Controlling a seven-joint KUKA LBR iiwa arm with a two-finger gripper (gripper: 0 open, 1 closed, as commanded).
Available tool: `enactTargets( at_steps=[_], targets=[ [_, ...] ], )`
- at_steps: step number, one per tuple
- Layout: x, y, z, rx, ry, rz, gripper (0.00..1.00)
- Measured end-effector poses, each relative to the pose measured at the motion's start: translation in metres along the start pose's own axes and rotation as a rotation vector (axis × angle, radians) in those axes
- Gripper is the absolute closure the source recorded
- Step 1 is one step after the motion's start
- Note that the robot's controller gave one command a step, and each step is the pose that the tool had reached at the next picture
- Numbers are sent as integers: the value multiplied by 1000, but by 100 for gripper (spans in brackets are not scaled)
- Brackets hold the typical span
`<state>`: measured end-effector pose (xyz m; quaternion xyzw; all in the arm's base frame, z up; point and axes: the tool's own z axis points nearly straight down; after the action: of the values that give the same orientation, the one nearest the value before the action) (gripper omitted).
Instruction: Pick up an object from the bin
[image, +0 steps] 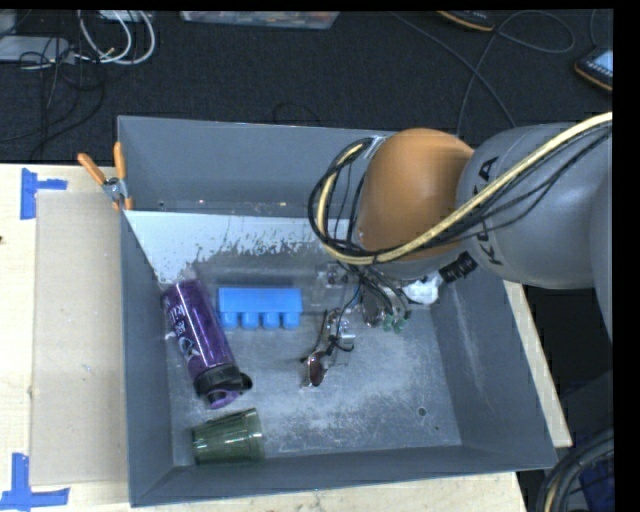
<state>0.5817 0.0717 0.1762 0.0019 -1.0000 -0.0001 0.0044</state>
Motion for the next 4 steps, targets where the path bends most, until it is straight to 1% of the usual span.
enactTargets(
  at_steps=[1, 2, 3, 4],
  targets=[
    [-2, -1, -5, 0, -7, 2, 0],
    [-5, -25, 51, 1, -12, -216, 0],
    [-4, -36, 86, 0, -2, -373, 0],
    [2, -44, 77, 2, -3, -527, 0]
  ],
)
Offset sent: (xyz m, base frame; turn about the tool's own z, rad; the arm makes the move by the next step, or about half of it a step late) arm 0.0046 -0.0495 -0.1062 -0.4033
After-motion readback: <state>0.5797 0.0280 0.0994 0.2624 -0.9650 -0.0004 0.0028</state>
